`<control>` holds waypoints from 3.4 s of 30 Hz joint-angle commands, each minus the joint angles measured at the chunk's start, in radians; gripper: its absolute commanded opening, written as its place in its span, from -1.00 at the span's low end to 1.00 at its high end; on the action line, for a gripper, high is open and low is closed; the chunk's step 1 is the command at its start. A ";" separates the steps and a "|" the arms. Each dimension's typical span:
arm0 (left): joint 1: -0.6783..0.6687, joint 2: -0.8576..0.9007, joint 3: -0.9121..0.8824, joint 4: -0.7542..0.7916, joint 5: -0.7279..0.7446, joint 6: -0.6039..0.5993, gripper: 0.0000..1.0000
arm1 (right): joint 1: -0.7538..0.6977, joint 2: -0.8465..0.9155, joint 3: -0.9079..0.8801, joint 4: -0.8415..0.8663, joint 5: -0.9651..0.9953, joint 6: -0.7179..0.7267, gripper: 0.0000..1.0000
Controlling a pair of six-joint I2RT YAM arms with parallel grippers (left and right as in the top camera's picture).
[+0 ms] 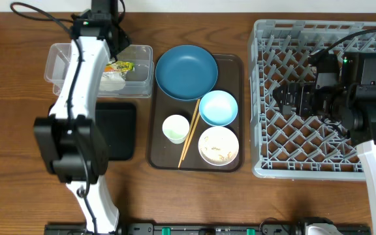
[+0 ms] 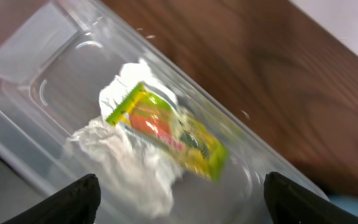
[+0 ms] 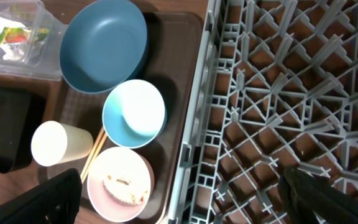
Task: Sort waste into correct bins and load items into the dishwasher rack
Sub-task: 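Carry wrapper and tissue with left gripper into clear plastic bin, then grasp white paper cup with left gripper and lift it, then hand white cup from left gripper to right gripper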
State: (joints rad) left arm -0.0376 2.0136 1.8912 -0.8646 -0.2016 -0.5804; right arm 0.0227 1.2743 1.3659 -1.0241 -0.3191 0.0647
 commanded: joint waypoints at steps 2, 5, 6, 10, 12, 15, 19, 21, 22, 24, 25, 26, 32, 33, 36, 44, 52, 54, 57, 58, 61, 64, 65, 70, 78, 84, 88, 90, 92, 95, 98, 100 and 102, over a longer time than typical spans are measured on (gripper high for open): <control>-0.003 -0.172 0.007 -0.087 0.217 0.254 0.73 | -0.002 0.001 0.021 0.011 -0.011 0.009 0.98; -0.003 -0.245 0.007 -0.214 0.309 0.307 0.73 | -0.002 0.002 0.021 0.013 -0.011 0.009 0.99; -0.003 -0.265 0.007 -0.266 0.333 0.325 0.73 | -0.002 0.001 0.021 0.014 -0.011 0.009 0.98; -0.003 -0.293 0.006 -0.474 0.381 0.381 0.73 | -0.002 0.002 0.021 0.014 -0.011 0.009 0.98; -0.005 -0.293 -0.014 -0.549 0.383 0.410 0.73 | -0.002 0.002 0.021 0.018 -0.011 0.009 0.99; -0.008 -0.293 -0.078 -0.594 0.418 0.455 0.72 | -0.002 0.002 0.021 0.026 -0.011 0.009 0.99; -0.015 -0.293 -0.203 -0.549 0.585 0.605 0.73 | -0.002 0.002 0.021 0.029 -0.011 0.010 0.98; -0.026 -0.293 -0.281 -0.480 0.595 0.618 0.72 | -0.002 0.002 0.021 0.029 -0.011 0.010 0.98; -0.032 -0.292 -0.317 -0.440 0.599 0.618 0.72 | -0.002 0.002 0.021 0.029 -0.011 0.010 0.99; -0.049 -0.291 -0.388 -0.351 0.614 0.616 0.72 | -0.002 0.002 0.021 0.028 -0.011 0.010 0.98; -0.059 -0.290 -0.414 -0.316 0.615 0.607 0.73 | -0.002 0.002 0.021 0.027 -0.011 0.010 0.99; -0.074 -0.287 -0.443 -0.275 0.613 0.589 0.72 | -0.002 0.002 0.021 0.025 -0.011 0.009 0.99; -0.149 -0.276 -0.509 -0.188 0.506 0.512 0.64 | -0.002 0.002 0.021 0.018 -0.011 0.010 0.99; -0.160 -0.274 -0.514 -0.186 0.469 0.502 0.62 | -0.002 0.002 0.021 0.018 -0.011 0.010 0.99; -0.191 -0.264 -0.537 -0.175 0.408 0.500 0.59 | -0.002 0.002 0.021 0.017 -0.011 0.010 0.99; -0.231 -0.214 -0.562 -0.138 0.394 0.496 0.08 | -0.002 0.002 0.021 0.006 -0.011 0.009 0.98; -0.249 -0.176 -0.562 -0.116 0.399 0.469 -0.22 | -0.002 0.002 0.021 -0.009 -0.011 0.009 0.98; -0.253 -0.175 -0.562 -0.113 0.399 0.468 -0.34 | -0.002 0.002 0.021 -0.009 -0.011 0.009 0.98; -0.257 -0.175 -0.562 -0.113 0.399 0.461 -0.54 | -0.002 0.002 0.021 -0.009 -0.011 0.009 0.98; -0.257 -0.175 -0.562 -0.113 0.399 0.451 -0.63 | -0.002 0.002 0.021 -0.009 -0.011 0.009 0.98; -0.256 -0.175 -0.562 -0.112 0.399 0.435 -0.88 | -0.002 0.002 0.021 -0.009 -0.011 0.009 0.98; -0.256 -0.175 -0.558 -0.114 0.399 0.430 -0.88 | -0.002 0.002 0.021 -0.009 -0.011 0.009 0.98; -0.256 -0.178 -0.556 -0.117 0.403 0.422 -0.88 | -0.002 0.002 0.021 -0.009 -0.011 0.009 0.98; -0.234 -0.211 -0.517 -0.156 0.592 0.422 -0.88 | -0.002 0.002 0.021 -0.012 -0.068 0.009 0.96; -0.142 -0.375 -0.491 -0.145 0.999 0.464 -0.88 | -0.002 0.025 0.003 0.027 -0.192 -0.012 0.98; -0.088 -0.515 -0.491 -0.067 1.138 0.467 -0.88 | -0.002 0.046 -0.072 0.207 -0.488 -0.035 0.98; -0.057 -0.539 -0.491 -0.014 1.248 0.466 -0.88 | -0.002 0.048 -0.124 0.388 -0.734 -0.043 0.96; -0.046 -0.531 -0.491 0.006 1.312 0.467 -0.88 | -0.002 0.048 -0.153 0.466 -0.803 -0.043 0.93; -0.039 -0.517 -0.492 0.028 1.370 0.467 -0.88 | -0.002 0.048 -0.180 0.527 -0.845 -0.034 0.92; -0.038 -0.490 -0.494 0.063 1.455 0.467 -0.88 | -0.002 0.048 -0.220 0.624 -0.932 -0.025 0.90; -0.038 -0.457 -0.494 0.095 1.557 0.467 -0.88 | -0.001 0.048 -0.256 0.706 -0.980 0.005 0.91; -0.038 -0.433 -0.494 0.116 1.616 0.466 -0.88 | 0.006 0.048 -0.278 0.747 -0.980 0.029 0.93; -0.039 -0.414 -0.494 0.119 1.635 0.466 -0.88 | 0.022 0.048 -0.296 0.787 -0.980 0.043 0.94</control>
State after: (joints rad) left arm -0.0792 1.5753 1.3846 -0.7509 1.3045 -0.1299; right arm 0.0257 1.3220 1.0973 -0.2684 -1.2285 0.0685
